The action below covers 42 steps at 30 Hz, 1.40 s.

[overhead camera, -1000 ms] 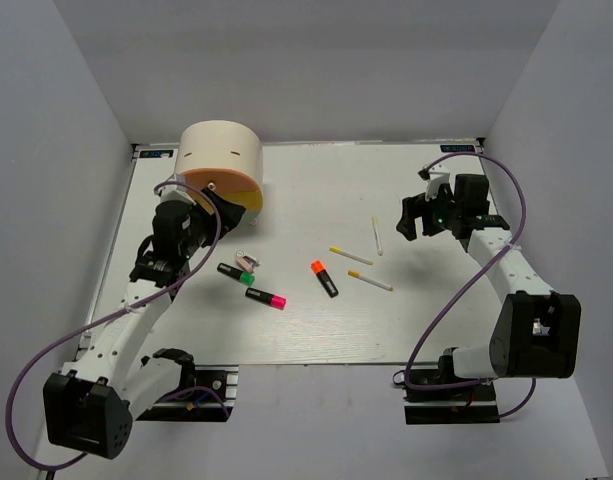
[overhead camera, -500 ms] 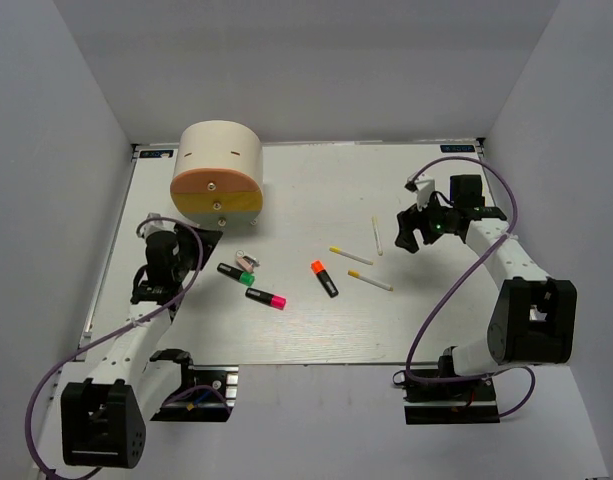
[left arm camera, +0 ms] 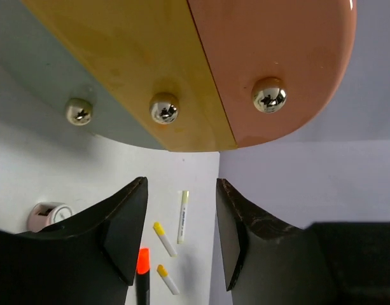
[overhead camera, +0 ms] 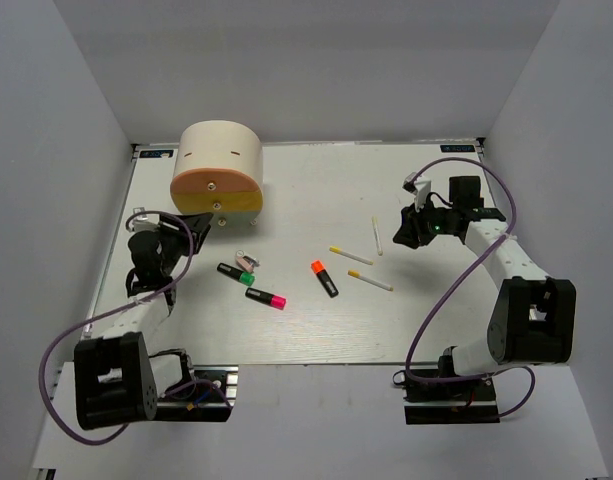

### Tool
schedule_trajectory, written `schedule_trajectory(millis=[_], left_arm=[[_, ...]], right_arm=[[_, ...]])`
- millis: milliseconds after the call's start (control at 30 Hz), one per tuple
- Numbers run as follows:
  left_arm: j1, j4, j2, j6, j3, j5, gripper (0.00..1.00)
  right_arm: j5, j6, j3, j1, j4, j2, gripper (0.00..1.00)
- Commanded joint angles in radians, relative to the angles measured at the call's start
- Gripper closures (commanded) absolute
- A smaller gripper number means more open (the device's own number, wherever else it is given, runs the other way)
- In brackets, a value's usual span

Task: Sort the stationery into containers
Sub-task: Open the drawer in the storage box.

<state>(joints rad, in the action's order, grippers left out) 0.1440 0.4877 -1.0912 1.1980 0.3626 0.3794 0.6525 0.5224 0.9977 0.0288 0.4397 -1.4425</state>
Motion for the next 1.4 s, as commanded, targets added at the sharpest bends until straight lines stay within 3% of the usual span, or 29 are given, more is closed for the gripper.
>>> schedule_trajectory(millis=[0, 300, 467, 567, 1367], left_arm=[[0.009, 0.251, -0.071, 0.060, 0.035, 0.087, 0.43], [0.019, 0.590, -0.240, 0.149, 0.085, 0.135, 0.46], [0.019, 0.600, -0.300, 0.149, 0.142, 0.153, 0.44], [0.019, 0.600, -0.323, 0.149, 0.168, 0.142, 0.39], [0.000, 0.169, -0.332, -0.003, 0.315, 0.110, 0.43]], right_arm=[[0.042, -0.018, -0.007, 0.003, -0.042, 0.001, 0.57], [0.044, -0.009, 0.013, 0.000, -0.042, -0.035, 0.64], [0.039, -0.004, 0.013, 0.002, -0.038, -0.041, 0.65], [0.038, -0.002, 0.012, 0.003, -0.039, -0.044, 0.66], [0.033, -0.018, 0.002, 0.003, -0.053, -0.039, 0.66]])
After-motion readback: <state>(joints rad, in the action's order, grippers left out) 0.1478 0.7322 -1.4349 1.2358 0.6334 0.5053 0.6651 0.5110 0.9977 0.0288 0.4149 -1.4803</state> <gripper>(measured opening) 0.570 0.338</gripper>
